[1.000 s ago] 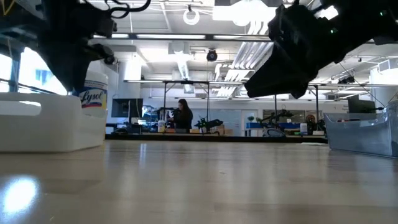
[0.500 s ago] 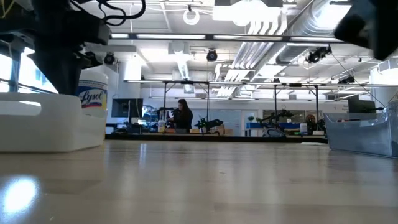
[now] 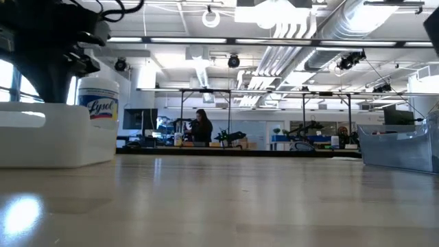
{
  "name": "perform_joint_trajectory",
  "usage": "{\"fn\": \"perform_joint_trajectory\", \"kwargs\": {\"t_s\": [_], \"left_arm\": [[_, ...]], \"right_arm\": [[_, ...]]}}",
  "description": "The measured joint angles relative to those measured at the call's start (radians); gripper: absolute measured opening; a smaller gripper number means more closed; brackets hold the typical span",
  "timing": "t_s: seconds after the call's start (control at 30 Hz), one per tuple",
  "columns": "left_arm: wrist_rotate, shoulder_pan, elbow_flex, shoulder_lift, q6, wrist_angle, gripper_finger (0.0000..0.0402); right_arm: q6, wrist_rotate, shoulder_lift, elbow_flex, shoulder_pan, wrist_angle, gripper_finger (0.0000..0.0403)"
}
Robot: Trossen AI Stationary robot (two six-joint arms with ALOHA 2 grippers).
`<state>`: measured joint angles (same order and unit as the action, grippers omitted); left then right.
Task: Pick & Place First Aid Supplies
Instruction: Put the green bandage into the white bin
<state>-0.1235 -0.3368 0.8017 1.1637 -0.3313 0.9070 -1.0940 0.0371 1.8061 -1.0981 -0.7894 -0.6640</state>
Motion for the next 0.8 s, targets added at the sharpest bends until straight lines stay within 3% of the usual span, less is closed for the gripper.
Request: {"fn": "perform_joint_trajectory", "kwargs": {"t_s": [0.43,0.8], "left_arm": [[-0.167,-0.205,0.0,0.0,-0.128,-0.027,0.0057],[-0.304,-0.322,0.0,0.0,-0.148,-0.173,0.0057]], "right_arm": [[0.138,0.041,0.052,-0.002,0.089,0.114,0.014],[0.462,0.12,0.065,0.002,0.293,0.264,0.014]]}}
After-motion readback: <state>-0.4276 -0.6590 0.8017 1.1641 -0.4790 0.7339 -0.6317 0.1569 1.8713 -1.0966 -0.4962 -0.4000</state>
